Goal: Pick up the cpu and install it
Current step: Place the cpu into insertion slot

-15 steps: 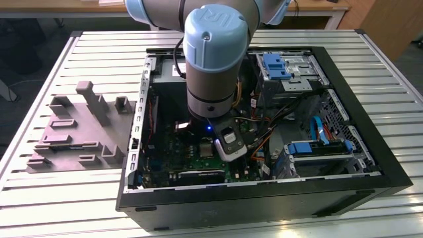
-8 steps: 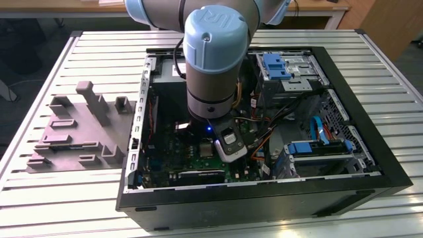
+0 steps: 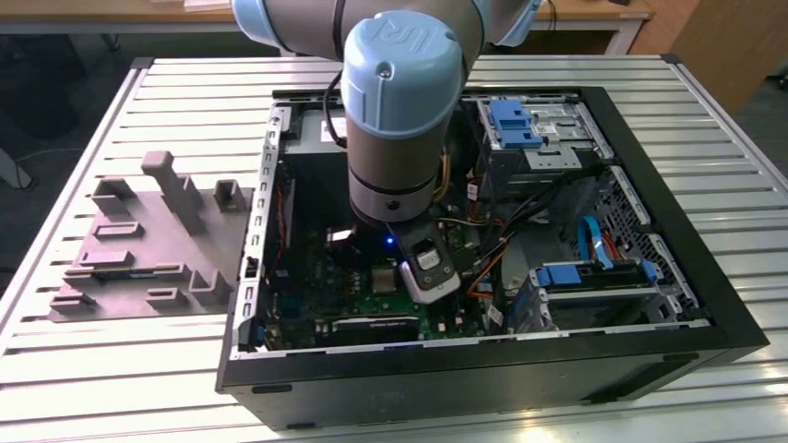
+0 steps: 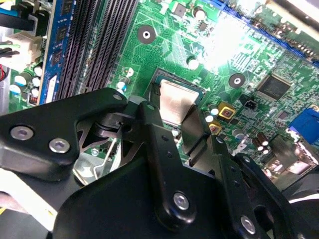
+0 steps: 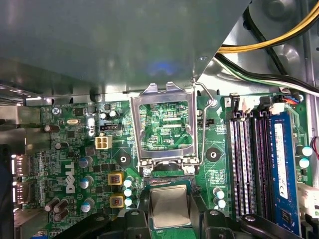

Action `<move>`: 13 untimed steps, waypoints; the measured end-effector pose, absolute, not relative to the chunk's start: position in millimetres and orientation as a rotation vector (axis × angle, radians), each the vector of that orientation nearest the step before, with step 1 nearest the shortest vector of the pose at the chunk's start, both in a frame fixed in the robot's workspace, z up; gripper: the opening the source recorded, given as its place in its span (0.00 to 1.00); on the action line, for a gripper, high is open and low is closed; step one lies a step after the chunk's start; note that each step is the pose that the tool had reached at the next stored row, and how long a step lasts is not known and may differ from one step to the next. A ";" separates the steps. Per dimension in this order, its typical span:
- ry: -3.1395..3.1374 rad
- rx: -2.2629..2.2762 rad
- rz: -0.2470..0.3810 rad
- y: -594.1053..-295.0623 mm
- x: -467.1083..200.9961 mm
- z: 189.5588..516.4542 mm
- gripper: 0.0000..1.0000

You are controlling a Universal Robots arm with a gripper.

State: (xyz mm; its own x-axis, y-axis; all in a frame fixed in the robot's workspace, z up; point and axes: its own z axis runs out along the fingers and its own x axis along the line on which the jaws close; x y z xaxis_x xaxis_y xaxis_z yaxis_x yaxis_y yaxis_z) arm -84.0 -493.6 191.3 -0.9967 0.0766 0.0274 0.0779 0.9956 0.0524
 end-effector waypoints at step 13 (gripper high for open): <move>-3.111 -0.174 -0.093 -491.3 -84.1 191.1 0.44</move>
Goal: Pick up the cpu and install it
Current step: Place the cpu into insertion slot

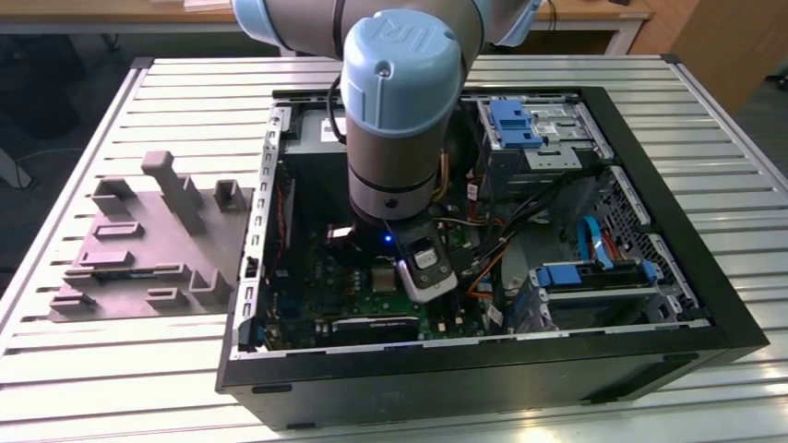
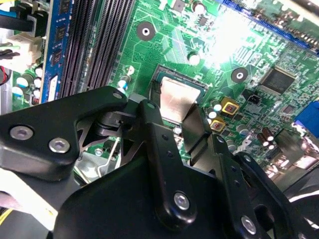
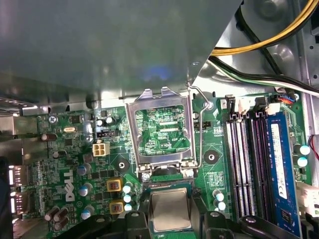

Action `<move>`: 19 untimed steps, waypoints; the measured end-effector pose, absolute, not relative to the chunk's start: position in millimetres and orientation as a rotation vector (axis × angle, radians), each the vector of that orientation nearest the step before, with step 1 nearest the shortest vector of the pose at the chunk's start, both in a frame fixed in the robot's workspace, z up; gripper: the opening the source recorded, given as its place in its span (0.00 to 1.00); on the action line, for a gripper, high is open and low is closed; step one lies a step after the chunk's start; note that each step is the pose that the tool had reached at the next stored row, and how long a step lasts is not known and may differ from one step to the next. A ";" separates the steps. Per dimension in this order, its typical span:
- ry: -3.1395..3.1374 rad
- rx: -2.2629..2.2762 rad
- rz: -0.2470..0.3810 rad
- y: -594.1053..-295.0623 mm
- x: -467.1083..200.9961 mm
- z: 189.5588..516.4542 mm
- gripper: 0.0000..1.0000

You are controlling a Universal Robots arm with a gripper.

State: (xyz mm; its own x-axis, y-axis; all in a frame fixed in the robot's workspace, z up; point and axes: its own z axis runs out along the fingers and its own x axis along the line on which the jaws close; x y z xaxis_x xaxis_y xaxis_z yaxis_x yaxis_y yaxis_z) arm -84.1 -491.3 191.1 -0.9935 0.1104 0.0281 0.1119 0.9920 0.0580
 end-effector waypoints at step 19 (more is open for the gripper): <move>-3.107 -0.173 -0.096 -491.1 -83.9 193.8 0.51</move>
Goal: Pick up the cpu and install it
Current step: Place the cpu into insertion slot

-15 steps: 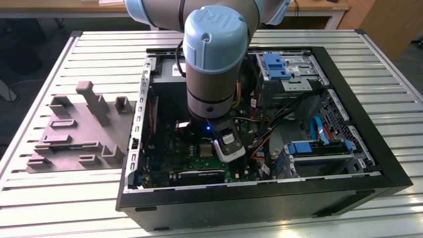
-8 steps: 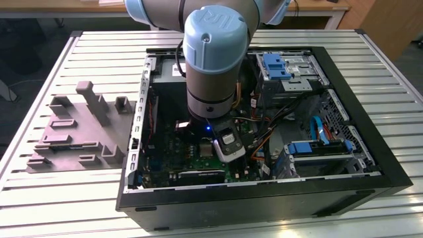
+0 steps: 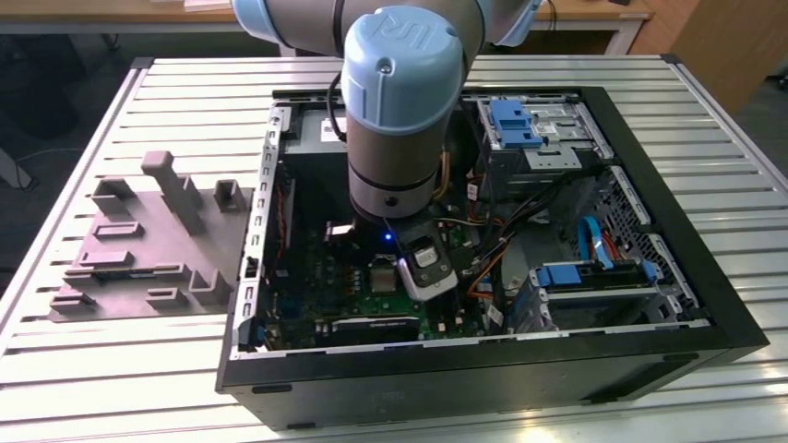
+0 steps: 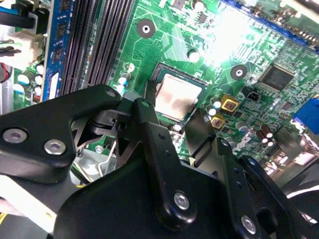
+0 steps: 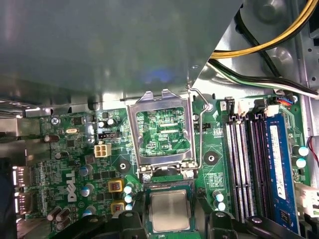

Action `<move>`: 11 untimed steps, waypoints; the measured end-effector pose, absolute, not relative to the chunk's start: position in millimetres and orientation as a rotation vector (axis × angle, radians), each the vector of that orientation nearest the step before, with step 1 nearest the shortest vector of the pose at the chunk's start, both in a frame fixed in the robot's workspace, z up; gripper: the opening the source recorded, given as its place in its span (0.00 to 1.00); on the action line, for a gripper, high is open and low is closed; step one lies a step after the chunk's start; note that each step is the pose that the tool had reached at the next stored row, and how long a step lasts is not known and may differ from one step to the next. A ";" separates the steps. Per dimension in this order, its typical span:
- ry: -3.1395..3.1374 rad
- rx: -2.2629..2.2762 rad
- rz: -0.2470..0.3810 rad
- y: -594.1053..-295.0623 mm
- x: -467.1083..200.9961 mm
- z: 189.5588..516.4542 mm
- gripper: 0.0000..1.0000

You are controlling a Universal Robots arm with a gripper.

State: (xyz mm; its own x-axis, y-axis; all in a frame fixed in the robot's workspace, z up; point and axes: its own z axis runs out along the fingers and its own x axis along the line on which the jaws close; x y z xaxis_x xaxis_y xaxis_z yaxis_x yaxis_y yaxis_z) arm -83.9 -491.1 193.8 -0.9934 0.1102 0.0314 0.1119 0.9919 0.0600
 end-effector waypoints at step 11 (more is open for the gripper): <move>-3.108 -0.128 -0.096 -492.4 -83.9 191.4 0.64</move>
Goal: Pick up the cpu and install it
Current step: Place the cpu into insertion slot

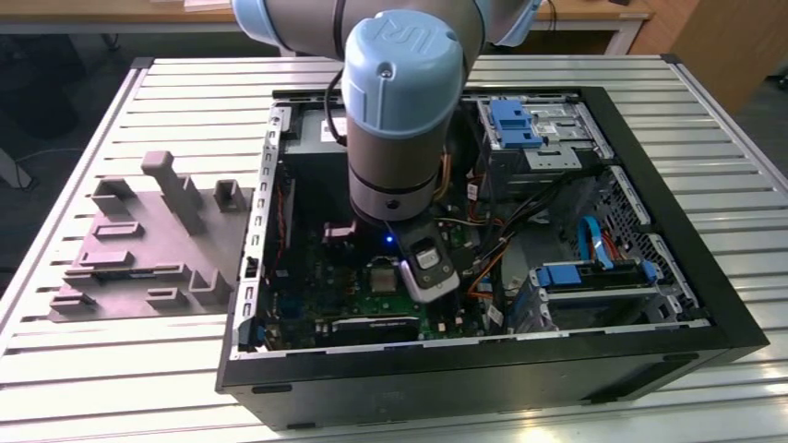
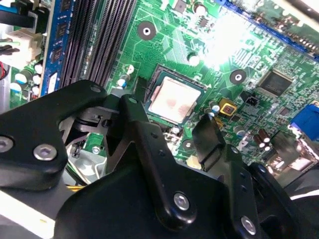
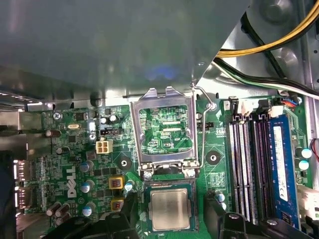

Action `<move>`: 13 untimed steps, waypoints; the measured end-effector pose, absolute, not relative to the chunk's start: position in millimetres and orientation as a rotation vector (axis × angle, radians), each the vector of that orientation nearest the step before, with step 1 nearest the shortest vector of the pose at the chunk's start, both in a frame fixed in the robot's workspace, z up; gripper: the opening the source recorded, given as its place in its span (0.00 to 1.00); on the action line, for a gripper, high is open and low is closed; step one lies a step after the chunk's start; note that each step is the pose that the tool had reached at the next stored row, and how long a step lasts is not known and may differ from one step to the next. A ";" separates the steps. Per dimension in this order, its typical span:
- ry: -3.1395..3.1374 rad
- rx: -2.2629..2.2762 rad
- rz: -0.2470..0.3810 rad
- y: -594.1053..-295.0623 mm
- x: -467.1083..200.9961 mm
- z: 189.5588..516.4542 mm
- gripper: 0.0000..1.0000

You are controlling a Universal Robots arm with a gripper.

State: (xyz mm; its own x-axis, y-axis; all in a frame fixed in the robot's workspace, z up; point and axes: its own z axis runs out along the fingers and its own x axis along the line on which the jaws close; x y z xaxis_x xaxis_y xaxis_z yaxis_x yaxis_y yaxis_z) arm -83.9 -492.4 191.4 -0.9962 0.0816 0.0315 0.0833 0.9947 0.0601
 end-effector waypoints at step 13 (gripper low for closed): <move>-3.108 -0.125 -0.096 -492.5 -83.1 186.5 0.52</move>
State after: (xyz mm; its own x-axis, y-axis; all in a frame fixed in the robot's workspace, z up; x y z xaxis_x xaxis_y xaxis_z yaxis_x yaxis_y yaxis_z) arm -83.1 -492.5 186.5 -0.9963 0.0795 0.0316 0.0813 0.9949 0.0602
